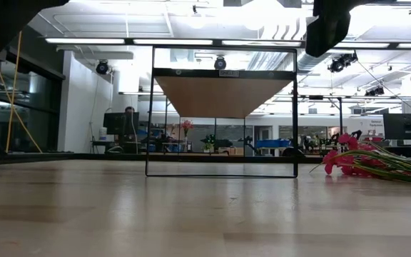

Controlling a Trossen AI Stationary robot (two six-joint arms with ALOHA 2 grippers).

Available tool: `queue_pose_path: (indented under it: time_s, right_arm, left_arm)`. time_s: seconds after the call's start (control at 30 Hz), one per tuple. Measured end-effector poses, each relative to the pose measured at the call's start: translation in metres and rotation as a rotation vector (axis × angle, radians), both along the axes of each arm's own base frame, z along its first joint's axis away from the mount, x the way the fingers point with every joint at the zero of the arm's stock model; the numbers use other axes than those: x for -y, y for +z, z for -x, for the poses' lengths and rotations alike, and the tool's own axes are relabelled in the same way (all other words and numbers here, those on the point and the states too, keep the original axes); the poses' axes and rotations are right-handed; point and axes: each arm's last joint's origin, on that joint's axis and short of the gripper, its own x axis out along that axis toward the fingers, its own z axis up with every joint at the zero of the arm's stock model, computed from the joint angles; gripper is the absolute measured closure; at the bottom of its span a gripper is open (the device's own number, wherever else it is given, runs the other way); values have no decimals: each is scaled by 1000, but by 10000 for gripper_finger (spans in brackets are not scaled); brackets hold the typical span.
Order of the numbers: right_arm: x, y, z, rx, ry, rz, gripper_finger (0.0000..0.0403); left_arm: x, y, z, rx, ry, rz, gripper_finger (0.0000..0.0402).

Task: Pick and place flowers into a vace then onto a shelf
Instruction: Put the red flowers into the blue vase

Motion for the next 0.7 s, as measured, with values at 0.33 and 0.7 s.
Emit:
queue_pose_path:
  time_s: [0.33, 0.7]
  right_arm:
    - [0, 0, 0, 0, -1, 0, 289]
    - [0, 0, 0, 2, -5, -2, 289]
  left_arm:
    - [14, -13, -3, -5, 14, -21, 268]
    - [21, -25, -5, -20, 4, -28, 268]
